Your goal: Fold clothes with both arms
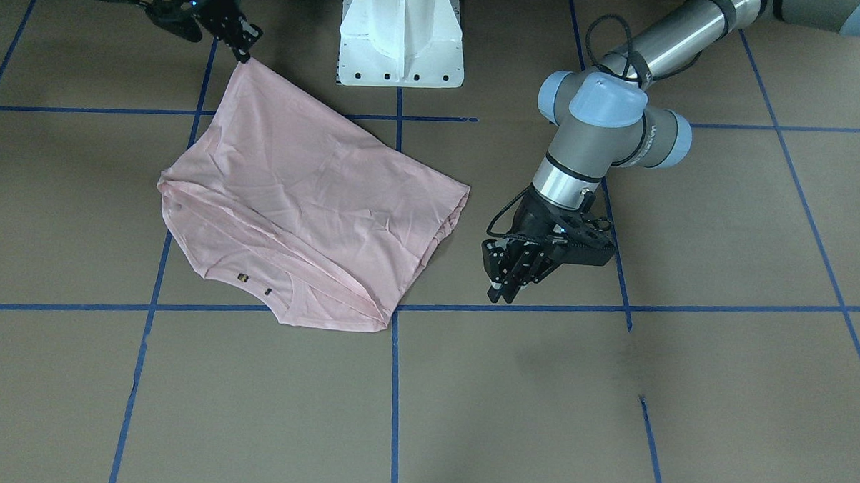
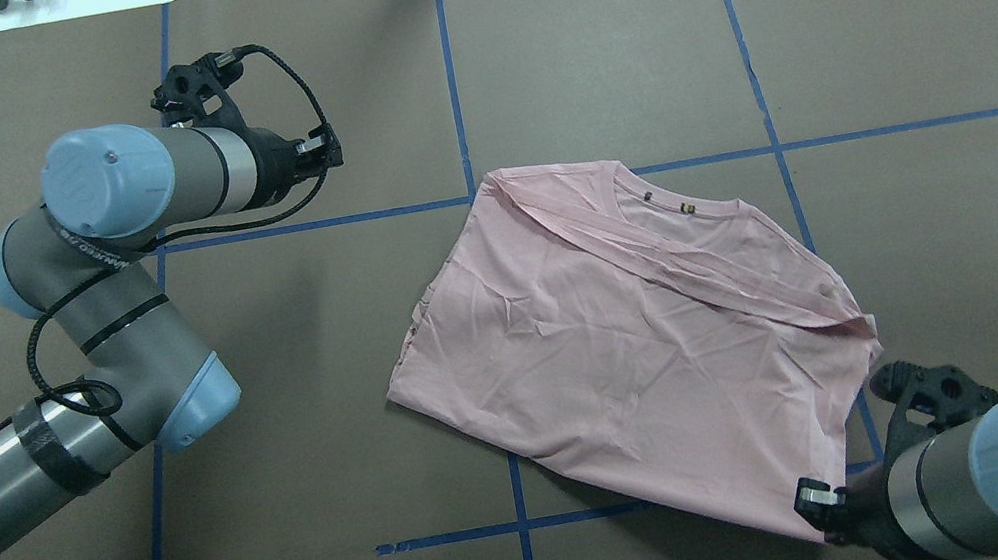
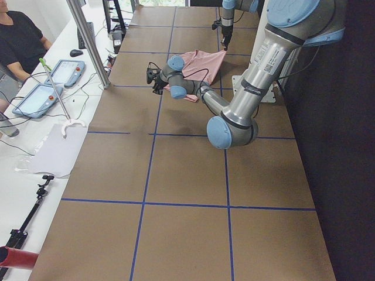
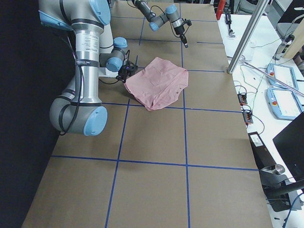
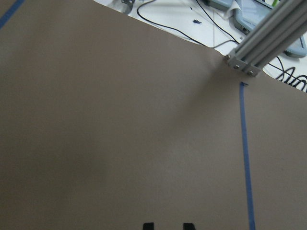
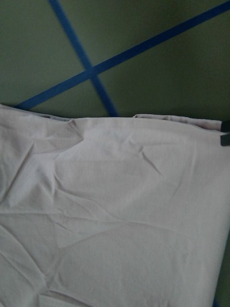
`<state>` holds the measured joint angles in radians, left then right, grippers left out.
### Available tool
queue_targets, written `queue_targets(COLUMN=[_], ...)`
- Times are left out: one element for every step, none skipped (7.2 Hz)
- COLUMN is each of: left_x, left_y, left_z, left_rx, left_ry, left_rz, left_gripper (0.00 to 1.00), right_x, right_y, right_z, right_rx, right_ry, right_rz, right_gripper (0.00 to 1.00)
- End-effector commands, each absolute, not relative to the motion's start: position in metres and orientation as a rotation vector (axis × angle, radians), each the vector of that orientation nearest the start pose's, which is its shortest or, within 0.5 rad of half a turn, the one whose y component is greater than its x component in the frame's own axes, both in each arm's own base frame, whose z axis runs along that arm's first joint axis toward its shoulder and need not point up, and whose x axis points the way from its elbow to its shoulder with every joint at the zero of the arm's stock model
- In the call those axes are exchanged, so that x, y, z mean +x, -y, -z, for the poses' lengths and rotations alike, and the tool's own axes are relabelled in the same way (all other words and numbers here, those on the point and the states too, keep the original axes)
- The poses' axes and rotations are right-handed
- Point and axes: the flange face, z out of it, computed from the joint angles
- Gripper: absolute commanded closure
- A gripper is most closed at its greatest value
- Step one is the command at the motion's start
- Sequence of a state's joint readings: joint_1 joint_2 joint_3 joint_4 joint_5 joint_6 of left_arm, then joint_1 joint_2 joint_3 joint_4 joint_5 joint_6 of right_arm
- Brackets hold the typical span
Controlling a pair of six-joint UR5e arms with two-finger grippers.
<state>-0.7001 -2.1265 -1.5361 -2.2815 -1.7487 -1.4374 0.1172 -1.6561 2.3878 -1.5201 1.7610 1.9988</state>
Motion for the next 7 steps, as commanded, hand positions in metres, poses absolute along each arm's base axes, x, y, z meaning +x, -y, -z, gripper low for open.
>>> queue_targets(left_x=[0.428, 0.426, 0.437, 0.454, 0.481, 0.500, 0.520], left_y=[0.493, 0.466, 0.417, 0.389, 0.360, 0.341, 0.323], left_z=[-0.263, -0.255, -0.245, -0.242, -0.242, -0.240, -0.248], left_rx=[0.204, 0.126, 0.045, -0.002, 0.001, -0.039, -0.088], left_ry=[-1.277, -1.275, -1.254, -1.190, -1.121, -1.108, -1.069], left_rz=[0.391, 0.442, 0.431, 0.447, 0.441, 0.437, 0.447], left_gripper=[0.68, 0.52, 0.46, 0.41, 0.38, 0.31, 0.29], right_x=[-0.385, -0.374, -0.354, -0.345, -0.345, -0.335, -0.317], right_y=[0.133, 0.159, 0.208, 0.262, 0.310, 0.338, 0.358], right_z=[-0.322, -0.316, -0.283, -0.255, -0.256, -0.254, -0.252], right_rx=[-0.341, -0.321, -0.283, -0.229, -0.154, -0.106, -0.079], right_ry=[0.712, 0.742, 0.858, 0.947, 0.959, 0.967, 0.978], right_rz=[-0.428, -0.488, -0.588, -0.692, -0.745, -0.779, -0.829], right_gripper=[0.00, 0.00, 0.00, 0.00, 0.00, 0.00, 0.00])
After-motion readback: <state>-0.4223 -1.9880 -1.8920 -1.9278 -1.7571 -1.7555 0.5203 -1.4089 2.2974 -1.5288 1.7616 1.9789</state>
